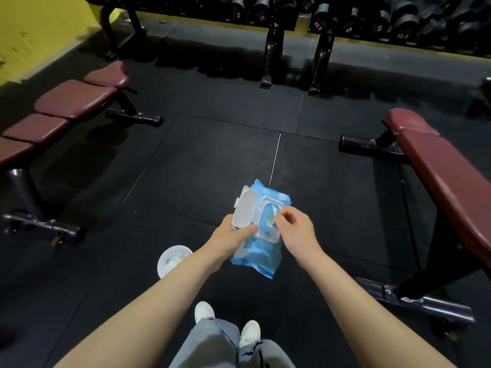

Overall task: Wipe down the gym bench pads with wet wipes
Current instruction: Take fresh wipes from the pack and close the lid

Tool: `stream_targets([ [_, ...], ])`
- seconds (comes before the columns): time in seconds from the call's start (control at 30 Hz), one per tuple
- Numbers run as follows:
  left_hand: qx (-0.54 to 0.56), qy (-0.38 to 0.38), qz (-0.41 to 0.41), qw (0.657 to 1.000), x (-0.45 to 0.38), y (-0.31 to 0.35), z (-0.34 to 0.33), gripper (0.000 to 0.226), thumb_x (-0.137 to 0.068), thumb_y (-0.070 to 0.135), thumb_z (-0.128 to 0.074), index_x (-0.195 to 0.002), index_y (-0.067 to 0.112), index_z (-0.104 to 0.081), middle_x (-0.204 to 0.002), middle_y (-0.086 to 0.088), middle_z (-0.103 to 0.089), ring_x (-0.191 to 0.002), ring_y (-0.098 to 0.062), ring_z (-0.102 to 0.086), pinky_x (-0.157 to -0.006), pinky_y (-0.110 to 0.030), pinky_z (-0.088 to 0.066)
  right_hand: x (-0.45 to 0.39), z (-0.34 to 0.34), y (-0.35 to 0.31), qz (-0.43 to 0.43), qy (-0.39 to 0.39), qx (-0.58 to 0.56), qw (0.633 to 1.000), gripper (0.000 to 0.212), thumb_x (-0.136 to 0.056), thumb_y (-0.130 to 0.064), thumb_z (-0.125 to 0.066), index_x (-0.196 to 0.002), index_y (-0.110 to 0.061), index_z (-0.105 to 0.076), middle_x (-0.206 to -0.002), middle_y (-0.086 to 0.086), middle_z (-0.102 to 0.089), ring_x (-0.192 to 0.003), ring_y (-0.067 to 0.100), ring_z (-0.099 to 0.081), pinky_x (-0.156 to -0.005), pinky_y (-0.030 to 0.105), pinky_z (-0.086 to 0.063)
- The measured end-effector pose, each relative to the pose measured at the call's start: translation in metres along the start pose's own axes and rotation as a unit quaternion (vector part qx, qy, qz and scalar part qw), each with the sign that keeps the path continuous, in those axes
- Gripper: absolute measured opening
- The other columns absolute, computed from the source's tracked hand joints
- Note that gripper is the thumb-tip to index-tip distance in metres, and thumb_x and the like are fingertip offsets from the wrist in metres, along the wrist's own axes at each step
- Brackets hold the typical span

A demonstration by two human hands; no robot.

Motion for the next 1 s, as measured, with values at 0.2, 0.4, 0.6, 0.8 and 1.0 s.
stream_targets([
  [0.2,-0.011,0.017,0.006,1.000,-0.005,-0.008,-0.001,0.075,-0.067,0.064,-0.079,-0.127,0.030,-0.052,-0.119,0.005,-0.068,-0.104,-0.013,-0.069,-0.092,-0.042,-0.057,-0.001,-0.001,-0.016,0.065,-0.015,0.158,0.985,0.023,-0.089,-0.017,-0.052,-0.068,-0.009,-0.048,-0.065,-0.001,-0.049,-0.061,0.012,-0.041,-0.053,0.023,-0.035],
  [0.4,-0.021,0.063,0.001,0.998,0.002,-0.006,-0.003,0.062,-0.077,0.043,-0.080,-0.126,0.030,-0.045,-0.116,0.005,-0.062,-0.101,-0.011,-0.063,-0.074,-0.024,-0.052,0.001,-0.022,-0.035,0.103,-0.039,0.334,0.936,0.032,-0.086,-0.020,-0.053,-0.059,-0.016,-0.037,-0.057,-0.003,-0.040,-0.053,0.012,-0.032,-0.049,0.025,-0.028],
  [0.6,-0.051,0.088,-0.007,0.995,-0.005,-0.006,0.007,0.072,-0.070,0.051,-0.078,-0.128,0.029,-0.043,-0.118,0.006,-0.060,-0.102,-0.014,-0.064,-0.085,-0.034,-0.058,-0.006,-0.014,-0.022,0.013,-0.049,0.093,0.994,0.022,-0.089,-0.015,-0.054,-0.068,-0.008,-0.051,-0.066,0.003,-0.048,-0.061,0.012,-0.040,-0.055,0.023,-0.037],
  [0.8,-0.058,0.098,-0.020,0.993,-0.009,0.001,0.010,0.074,-0.070,0.052,-0.079,-0.130,0.034,-0.039,-0.118,0.012,-0.056,-0.106,-0.012,-0.061,-0.090,-0.037,-0.057,-0.009,-0.009,-0.010,-0.029,-0.048,-0.033,0.998,0.026,-0.090,-0.011,-0.054,-0.064,-0.013,-0.055,-0.067,-0.003,-0.053,-0.067,0.011,-0.047,-0.065,0.028,-0.046],
  [1.0,-0.071,0.116,-0.028,0.990,-0.012,0.005,0.008,0.066,-0.071,0.056,-0.077,-0.125,0.035,-0.044,-0.113,0.015,-0.060,-0.102,-0.010,-0.063,-0.087,-0.035,-0.058,-0.010,-0.005,-0.012,-0.011,-0.081,-0.032,0.996,0.026,-0.092,-0.011,-0.052,-0.065,-0.012,-0.052,-0.061,-0.007,-0.048,-0.060,0.006,-0.040,-0.058,0.018,-0.038],
])
Point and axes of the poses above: each hand's wrist, its own x-axis away from the middle knuckle, its own z-axis out of the back of the hand, y = z × x, the point moved 8 cm from there along -x, towards the middle knuckle
